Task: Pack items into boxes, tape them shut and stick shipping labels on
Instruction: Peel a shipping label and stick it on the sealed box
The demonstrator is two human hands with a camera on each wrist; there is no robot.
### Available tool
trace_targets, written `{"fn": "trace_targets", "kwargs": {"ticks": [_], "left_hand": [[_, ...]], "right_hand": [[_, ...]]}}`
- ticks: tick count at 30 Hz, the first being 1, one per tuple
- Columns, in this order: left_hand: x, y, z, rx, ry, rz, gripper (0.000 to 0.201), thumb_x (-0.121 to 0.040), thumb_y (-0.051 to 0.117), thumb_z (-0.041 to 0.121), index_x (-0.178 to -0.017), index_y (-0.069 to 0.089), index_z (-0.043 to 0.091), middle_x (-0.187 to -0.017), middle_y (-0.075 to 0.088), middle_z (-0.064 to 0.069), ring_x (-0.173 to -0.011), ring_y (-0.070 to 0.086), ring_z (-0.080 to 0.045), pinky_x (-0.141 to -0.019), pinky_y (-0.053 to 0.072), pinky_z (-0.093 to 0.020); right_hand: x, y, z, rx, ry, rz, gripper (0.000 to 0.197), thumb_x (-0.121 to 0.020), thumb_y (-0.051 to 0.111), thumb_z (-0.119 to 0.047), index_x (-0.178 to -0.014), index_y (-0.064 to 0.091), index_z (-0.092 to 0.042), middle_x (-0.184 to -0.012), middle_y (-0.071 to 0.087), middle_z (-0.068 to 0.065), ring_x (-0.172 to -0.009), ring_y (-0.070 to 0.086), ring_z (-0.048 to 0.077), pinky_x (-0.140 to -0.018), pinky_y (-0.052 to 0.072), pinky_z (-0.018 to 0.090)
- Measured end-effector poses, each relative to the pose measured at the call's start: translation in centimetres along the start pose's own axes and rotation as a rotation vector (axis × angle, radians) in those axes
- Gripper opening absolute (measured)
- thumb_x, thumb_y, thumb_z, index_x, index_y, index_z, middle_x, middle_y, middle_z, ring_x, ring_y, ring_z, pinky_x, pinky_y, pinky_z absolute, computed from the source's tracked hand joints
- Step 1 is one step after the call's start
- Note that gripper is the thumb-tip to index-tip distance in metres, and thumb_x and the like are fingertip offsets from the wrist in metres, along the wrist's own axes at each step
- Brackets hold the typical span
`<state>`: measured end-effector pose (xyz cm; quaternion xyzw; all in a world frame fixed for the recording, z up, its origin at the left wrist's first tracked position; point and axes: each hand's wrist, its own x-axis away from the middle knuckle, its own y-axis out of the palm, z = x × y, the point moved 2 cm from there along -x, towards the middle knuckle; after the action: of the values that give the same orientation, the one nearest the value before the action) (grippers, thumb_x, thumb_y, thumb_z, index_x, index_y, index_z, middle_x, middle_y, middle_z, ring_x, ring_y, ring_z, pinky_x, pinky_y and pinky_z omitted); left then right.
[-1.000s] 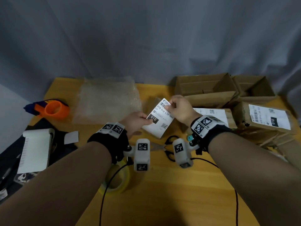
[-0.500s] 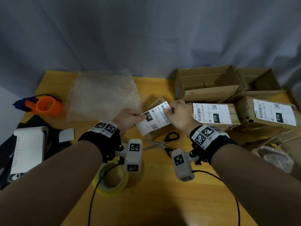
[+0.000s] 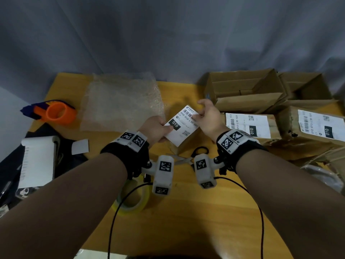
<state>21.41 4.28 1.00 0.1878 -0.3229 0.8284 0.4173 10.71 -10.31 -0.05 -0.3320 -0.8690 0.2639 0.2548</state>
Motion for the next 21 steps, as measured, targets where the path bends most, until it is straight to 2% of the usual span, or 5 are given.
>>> {"fn": "trace_targets", "kwargs": {"ticks": [2, 5, 9, 18, 21], "left_hand": [[-0.2, 0.3, 0.1, -0.02, 0.0, 0.024, 0.02, -0.093, 0.059, 0.016, -0.076, 0.049, 0.013, -0.09, 0.062, -0.011, -0.072, 0.061, -0.017, -0.058, 0.052, -0.024], [-0.6, 0.7, 0.1, -0.045, -0.004, 0.055, 0.02, -0.092, 0.06, 0.016, -0.076, 0.049, 0.012, -0.098, 0.064, -0.016, -0.085, 0.064, -0.026, -0.071, 0.056, -0.034], [-0.6, 0.8, 0.3, -0.085, 0.016, 0.061, 0.019, -0.092, 0.059, 0.015, -0.076, 0.049, 0.011, -0.101, 0.064, -0.016, -0.088, 0.065, -0.027, -0.061, 0.054, -0.025], [-0.5, 1.0, 0.3, -0.086, 0.034, 0.065, 0.02, -0.092, 0.058, 0.013, -0.076, 0.046, 0.011, -0.105, 0.063, -0.02, -0.093, 0.065, -0.031, -0.065, 0.055, -0.03], [-0.5, 1.0, 0.4, -0.082, 0.023, 0.069, 0.022, -0.092, 0.058, 0.013, -0.074, 0.045, 0.012, -0.106, 0.063, -0.02, -0.092, 0.065, -0.03, -0.061, 0.054, -0.027]], "right_hand": [[-0.2, 0.1, 0.3, -0.007, -0.009, 0.005, 0.047, -0.093, 0.058, -0.011, -0.136, 0.041, -0.016, -0.101, 0.058, 0.003, -0.102, 0.059, 0.018, -0.082, 0.046, 0.025], [-0.5, 0.4, 0.5, 0.004, -0.032, 0.016, 0.044, -0.093, 0.056, -0.01, -0.135, 0.042, -0.016, -0.102, 0.055, 0.002, -0.101, 0.058, 0.018, -0.078, 0.043, 0.023], [-0.8, 0.8, 1.2, 0.014, -0.048, 0.068, 0.047, -0.091, 0.06, -0.013, -0.135, 0.043, -0.019, -0.109, 0.05, -0.001, -0.097, 0.053, 0.011, -0.077, 0.04, 0.022], [-0.8, 1.2, 2.2, -0.049, -0.054, 0.14, 0.044, -0.089, 0.063, -0.015, -0.13, 0.047, -0.02, -0.103, 0.056, 0.0, -0.092, 0.057, 0.013, -0.079, 0.051, 0.03], [-0.9, 1.2, 2.0, -0.049, -0.069, 0.147, 0.041, -0.09, 0.062, -0.013, -0.127, 0.048, -0.02, -0.099, 0.056, 0.0, -0.088, 0.057, 0.012, -0.077, 0.051, 0.029]]}}
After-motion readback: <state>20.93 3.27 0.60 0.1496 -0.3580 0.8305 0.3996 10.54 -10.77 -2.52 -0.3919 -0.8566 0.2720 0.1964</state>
